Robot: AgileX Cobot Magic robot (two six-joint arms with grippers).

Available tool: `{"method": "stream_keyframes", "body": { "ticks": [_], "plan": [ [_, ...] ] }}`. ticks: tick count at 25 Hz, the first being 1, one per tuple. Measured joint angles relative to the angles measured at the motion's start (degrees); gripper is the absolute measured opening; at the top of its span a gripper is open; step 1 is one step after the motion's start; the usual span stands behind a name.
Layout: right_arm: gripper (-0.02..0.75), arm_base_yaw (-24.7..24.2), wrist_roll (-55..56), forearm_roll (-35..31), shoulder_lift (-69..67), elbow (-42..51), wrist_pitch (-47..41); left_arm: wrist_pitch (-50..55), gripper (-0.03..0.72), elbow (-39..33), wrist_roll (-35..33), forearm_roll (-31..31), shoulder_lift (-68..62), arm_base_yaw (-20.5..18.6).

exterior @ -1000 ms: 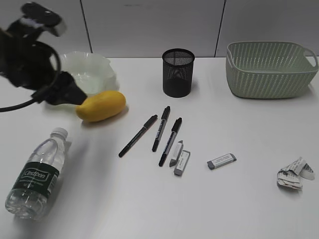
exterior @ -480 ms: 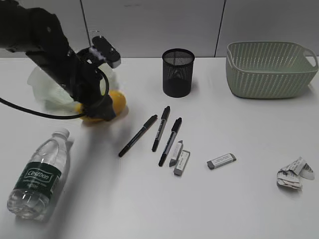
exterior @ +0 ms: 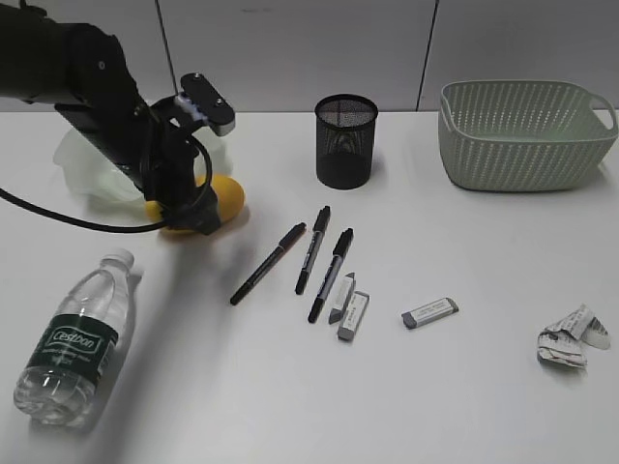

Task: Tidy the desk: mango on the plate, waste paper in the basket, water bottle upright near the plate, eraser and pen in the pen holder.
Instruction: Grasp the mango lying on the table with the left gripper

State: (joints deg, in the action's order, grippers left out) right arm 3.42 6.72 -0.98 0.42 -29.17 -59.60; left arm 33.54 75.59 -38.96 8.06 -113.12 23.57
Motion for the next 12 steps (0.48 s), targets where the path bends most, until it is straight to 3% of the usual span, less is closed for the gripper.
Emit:
{"method": "stream_keyframes", "body": {
  "ticks": [12],
  "plan": [
    [0.329,0.0,0.0,0.0,0.0,0.0,0.0,-0.5,0.507,0.2,1.5,0.4,0.9,0.7]
  ]
}}
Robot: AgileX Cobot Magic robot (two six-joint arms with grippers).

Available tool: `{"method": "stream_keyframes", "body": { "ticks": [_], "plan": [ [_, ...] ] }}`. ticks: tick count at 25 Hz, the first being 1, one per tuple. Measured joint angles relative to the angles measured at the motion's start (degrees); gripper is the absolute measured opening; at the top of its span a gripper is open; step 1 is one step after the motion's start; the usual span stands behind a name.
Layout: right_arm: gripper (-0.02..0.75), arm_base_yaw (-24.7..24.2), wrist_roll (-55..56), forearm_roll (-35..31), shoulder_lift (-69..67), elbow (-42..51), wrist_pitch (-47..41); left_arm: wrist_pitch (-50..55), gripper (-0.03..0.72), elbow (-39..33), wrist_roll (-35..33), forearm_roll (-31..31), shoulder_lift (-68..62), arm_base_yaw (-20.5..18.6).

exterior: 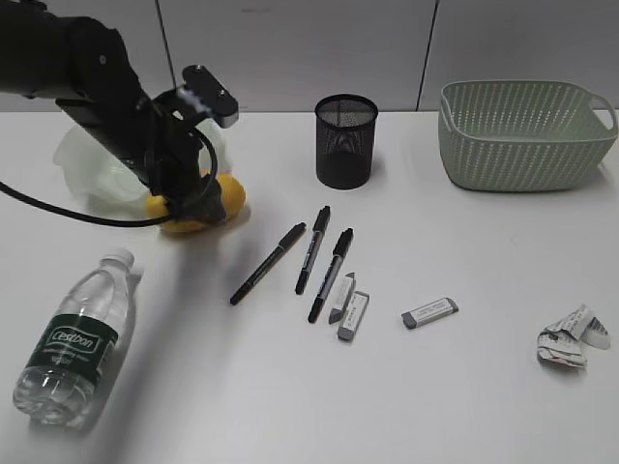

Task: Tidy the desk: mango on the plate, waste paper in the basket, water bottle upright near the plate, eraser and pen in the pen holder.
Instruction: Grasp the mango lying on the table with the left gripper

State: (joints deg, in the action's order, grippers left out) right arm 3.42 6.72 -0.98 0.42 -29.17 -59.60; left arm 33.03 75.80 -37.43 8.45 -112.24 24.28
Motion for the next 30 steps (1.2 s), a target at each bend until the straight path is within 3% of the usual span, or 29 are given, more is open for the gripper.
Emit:
{"method": "stream_keyframes", "body": {
  "ticks": [30],
  "plan": [
    [0.329,0.0,0.0,0.0,0.0,0.0,0.0,-8.4,0.503,1.3,0.0,-1.3,-4.2,-0.1]
  ]
}}
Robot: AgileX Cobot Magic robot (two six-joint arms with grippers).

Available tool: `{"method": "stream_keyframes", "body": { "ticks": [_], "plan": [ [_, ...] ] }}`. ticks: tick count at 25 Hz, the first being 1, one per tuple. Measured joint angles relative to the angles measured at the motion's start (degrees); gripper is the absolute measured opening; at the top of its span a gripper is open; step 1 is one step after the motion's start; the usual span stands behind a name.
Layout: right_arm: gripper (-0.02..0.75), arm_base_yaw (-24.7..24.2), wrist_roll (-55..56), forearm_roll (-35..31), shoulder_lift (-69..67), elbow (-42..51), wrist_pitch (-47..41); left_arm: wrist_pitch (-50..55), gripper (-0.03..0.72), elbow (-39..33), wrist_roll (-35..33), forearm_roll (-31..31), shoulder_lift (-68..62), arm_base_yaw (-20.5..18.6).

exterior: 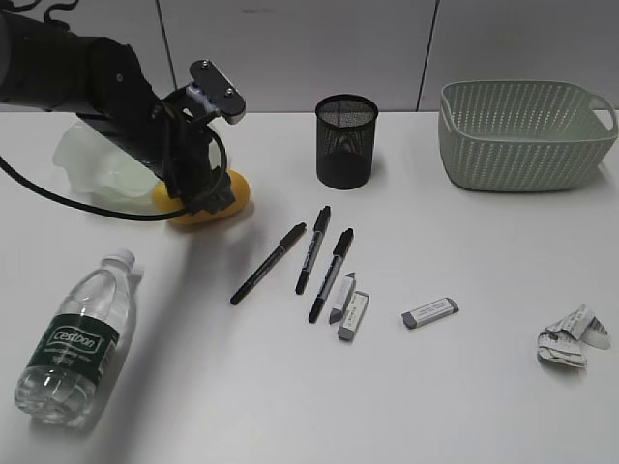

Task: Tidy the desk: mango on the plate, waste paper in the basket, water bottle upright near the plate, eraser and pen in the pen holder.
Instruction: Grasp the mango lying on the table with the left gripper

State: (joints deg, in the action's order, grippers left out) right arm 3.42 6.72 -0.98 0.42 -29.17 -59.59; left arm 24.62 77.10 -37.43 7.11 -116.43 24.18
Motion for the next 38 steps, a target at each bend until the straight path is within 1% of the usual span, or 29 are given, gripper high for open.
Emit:
{"method": "stream_keyframes", "body": {
  "ticks": [4,9,11,16,21,23,24,28,29,33,38],
  "plan": [
    [0.329,0.0,0.0,0.0,0.0,0.0,0.0,4.1,0.503,0.4,0.0,0.0,0.1,0.0],
    [0.329,0.0,0.0,0.0,0.0,0.0,0.0,12.5,0.485,0.2,0.1,5.0,2.0,0.4],
    [0.329,0.0,0.0,0.0,0.0,0.0,-0.1,14.3,0.482,-0.7,0.4,4.7,2.2,0.5],
    [0.329,0.0,0.0,0.0,0.0,0.0,-0.1,9.1,0.48,-1.1,0.6,2.1,4.1,0.4],
    [0.329,0.0,0.0,0.0,0.0,0.0,-0.1,6.1,0.48,-1.1,0.7,1.8,4.6,1.1],
    [0.329,0.0,0.0,0.0,0.0,0.0,-0.1,3.2,0.481,-1.1,0.7,1.2,5.1,1.5],
    [0.329,0.0,0.0,0.0,0.0,0.0,-0.1,1.6,0.489,-1.1,0.7,0.8,5.3,1.6],
    [0.329,0.0,0.0,0.0,0.0,0.0,-0.1,-0.4,0.581,0.1,0.7,-0.8,5.5,1.7],
    [0.329,0.0,0.0,0.0,0.0,0.0,0.0,-0.4,0.594,0.5,0.7,-0.8,5.5,1.7],
    [0.329,0.0,0.0,0.0,0.0,0.0,0.0,-0.5,0.609,1.3,0.7,-0.8,5.5,1.8],
    [0.329,0.0,0.0,0.0,0.0,0.0,0.0,-0.7,0.609,1.3,0.7,-0.8,5.5,1.8]
  ]
}}
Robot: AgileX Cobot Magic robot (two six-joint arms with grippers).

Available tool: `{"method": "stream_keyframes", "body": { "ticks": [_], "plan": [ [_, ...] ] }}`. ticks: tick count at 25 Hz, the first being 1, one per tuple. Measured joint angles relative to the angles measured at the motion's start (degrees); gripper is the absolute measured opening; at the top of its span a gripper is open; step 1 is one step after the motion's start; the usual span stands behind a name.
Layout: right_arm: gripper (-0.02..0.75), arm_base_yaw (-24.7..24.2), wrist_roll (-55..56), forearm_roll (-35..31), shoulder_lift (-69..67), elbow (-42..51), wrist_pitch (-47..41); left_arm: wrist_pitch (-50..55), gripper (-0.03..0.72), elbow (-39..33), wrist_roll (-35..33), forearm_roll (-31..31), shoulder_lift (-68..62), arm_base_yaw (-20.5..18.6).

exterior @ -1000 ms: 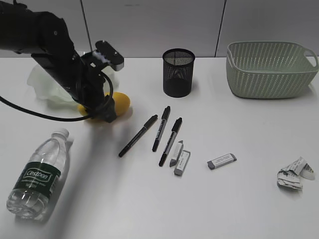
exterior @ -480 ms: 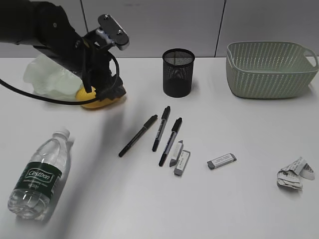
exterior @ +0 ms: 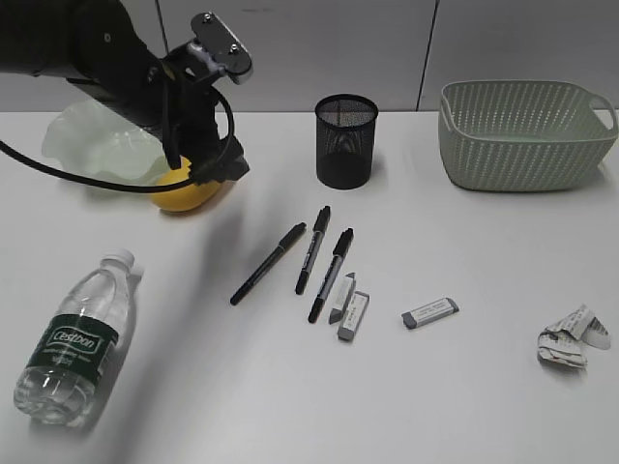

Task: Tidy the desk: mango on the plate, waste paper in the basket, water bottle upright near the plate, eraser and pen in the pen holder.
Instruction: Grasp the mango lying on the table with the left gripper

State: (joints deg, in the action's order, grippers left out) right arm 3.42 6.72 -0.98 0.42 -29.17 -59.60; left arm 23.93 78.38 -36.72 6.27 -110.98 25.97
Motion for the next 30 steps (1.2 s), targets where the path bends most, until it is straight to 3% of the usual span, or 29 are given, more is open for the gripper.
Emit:
{"method": "stream_keyframes", "body": {
  "ticks": [4,17,24,30],
  "plan": [
    [0.329,0.0,0.0,0.0,0.0,0.0,0.0,-0.6,0.605,0.1,0.7,0.1,-1.2,-0.6],
    [0.329,0.0,0.0,0.0,0.0,0.0,0.0,-1.7,0.599,0.3,13.5,-0.7,-6.9,-2.7],
    [0.329,0.0,0.0,0.0,0.0,0.0,0.0,-1.5,0.594,0.4,24.3,-10.8,-6.9,-3.1],
    [0.329,0.0,0.0,0.0,0.0,0.0,0.0,-3.7,0.594,0.4,26.5,-12.8,-6.9,-4.0]
  ]
}}
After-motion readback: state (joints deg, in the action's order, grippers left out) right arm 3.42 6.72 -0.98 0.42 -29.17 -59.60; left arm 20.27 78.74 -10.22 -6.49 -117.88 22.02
